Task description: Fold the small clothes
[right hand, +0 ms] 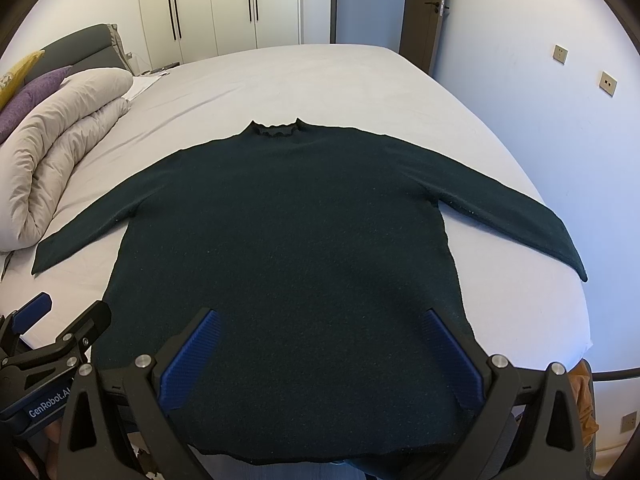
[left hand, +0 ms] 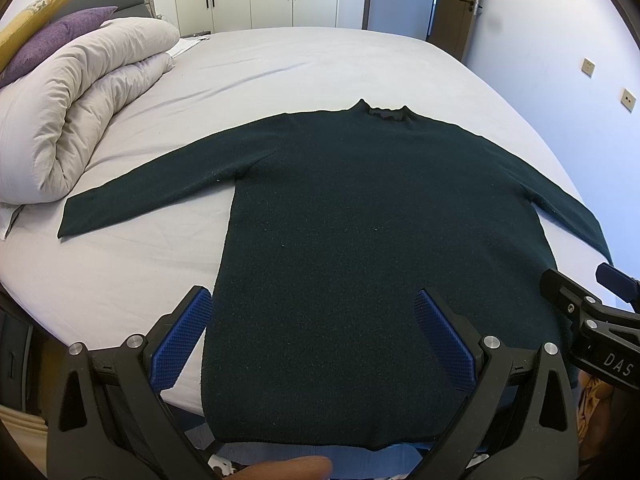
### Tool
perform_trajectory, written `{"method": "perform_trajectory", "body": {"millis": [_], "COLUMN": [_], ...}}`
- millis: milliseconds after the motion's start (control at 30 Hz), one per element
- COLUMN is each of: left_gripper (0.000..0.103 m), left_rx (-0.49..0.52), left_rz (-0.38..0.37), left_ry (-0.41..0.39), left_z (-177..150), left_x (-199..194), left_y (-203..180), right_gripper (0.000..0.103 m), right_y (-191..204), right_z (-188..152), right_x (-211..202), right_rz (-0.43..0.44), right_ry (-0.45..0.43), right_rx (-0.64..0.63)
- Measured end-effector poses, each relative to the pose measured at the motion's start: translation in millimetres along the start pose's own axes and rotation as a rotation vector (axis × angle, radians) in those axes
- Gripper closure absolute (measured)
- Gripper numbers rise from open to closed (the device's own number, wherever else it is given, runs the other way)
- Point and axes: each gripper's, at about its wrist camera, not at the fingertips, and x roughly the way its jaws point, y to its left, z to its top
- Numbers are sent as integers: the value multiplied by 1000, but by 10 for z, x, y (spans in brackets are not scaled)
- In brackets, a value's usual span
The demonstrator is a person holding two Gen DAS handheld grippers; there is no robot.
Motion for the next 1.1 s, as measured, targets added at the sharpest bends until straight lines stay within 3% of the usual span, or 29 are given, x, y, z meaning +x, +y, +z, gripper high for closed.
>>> {"method": "perform_trajectory", "body": {"millis": [800, 1100], "left_gripper": [0, 0], "left_rx": [-12, -87], "left_rz": [-8, -108], "left_ry": [17, 30], "left_z": [-63, -109], "left_x": [93, 250], "left_y": [55, 399], "right_gripper": [0, 0], "right_y": [43, 75], "right_z": [-47, -62], "right_x": [26, 38], "right_rz": [-3, -6], "right_ry": [4, 10], "right_rx": [-7, -12]}}
